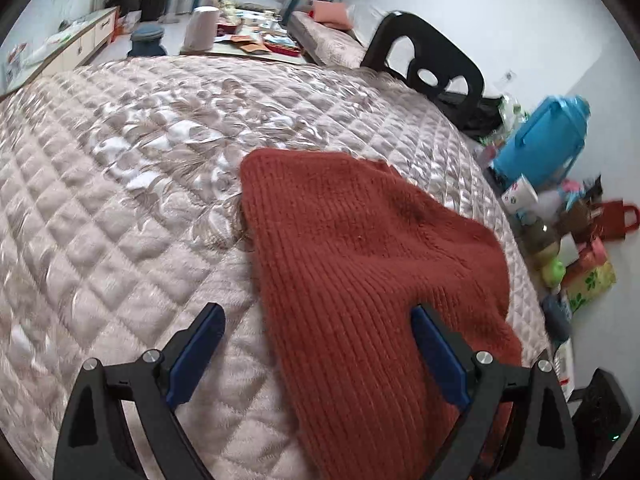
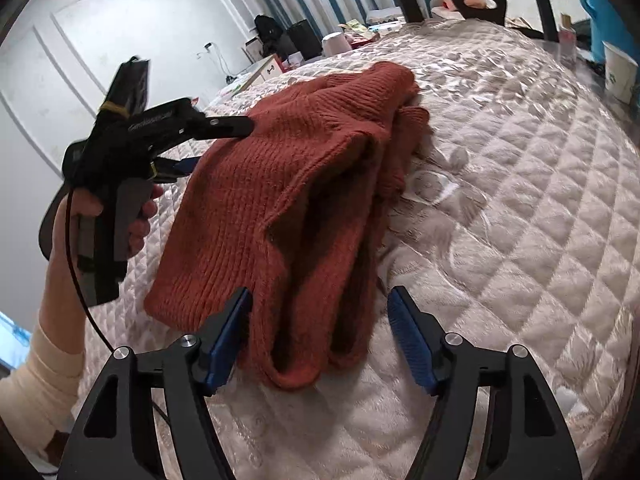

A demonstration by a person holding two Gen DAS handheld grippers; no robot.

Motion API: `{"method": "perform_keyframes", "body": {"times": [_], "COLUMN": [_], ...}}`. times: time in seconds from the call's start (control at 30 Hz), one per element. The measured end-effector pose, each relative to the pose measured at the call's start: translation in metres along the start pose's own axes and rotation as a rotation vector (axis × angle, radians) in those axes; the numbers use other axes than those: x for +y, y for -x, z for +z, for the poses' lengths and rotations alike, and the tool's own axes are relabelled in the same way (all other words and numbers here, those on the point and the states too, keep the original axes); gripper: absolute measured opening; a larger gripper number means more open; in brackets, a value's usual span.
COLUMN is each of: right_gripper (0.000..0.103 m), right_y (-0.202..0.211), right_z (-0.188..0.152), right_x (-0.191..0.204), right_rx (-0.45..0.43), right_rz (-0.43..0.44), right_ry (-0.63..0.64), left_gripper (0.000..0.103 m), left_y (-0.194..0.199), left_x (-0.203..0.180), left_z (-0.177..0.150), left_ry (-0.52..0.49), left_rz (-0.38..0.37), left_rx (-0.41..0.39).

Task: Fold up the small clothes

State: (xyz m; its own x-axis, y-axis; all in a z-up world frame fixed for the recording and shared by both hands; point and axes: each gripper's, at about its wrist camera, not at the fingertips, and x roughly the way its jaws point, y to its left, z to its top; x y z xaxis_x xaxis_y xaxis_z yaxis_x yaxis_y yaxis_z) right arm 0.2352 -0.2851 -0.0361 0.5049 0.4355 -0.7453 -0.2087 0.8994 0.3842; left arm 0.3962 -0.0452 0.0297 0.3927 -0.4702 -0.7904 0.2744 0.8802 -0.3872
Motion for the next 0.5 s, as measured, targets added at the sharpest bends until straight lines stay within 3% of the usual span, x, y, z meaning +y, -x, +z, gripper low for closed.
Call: {"method": "perform_keyframes", "body": {"times": [0.17, 0.27, 0.4, 0.5], "right_gripper": [0.071, 0.06, 0.044, 0.034], "right_y": [-0.008, -0.011, -0.016, -0.017], "right_z": [0.008, 0.01, 0.012, 0.016], "right_x": [0.003, 0.006, 0.01, 0.002], "right_rx": [-0.006, -0.009, 0.003, 0.003], "right_rz": [0.019, 0.022, 0.015, 0.042], "right_ry": [-0.014, -0.009, 0.01, -0.032], "left_gripper": [0.095, 0.093, 0.075, 0.069], "left_y": [-0.011, -0.017, -0.022, -0.024], "left_x": [0.001, -0.005, -0.009, -0.01], "left_z": [0.008, 0.011, 0.018, 0.021], "left_ry": [0.034, 0.007, 0.021, 0.011], "left_rz": [-0.054, -0.047, -0.067, -0.063], "left_rx": [0.022, 0.032, 0.057, 0.074]}}
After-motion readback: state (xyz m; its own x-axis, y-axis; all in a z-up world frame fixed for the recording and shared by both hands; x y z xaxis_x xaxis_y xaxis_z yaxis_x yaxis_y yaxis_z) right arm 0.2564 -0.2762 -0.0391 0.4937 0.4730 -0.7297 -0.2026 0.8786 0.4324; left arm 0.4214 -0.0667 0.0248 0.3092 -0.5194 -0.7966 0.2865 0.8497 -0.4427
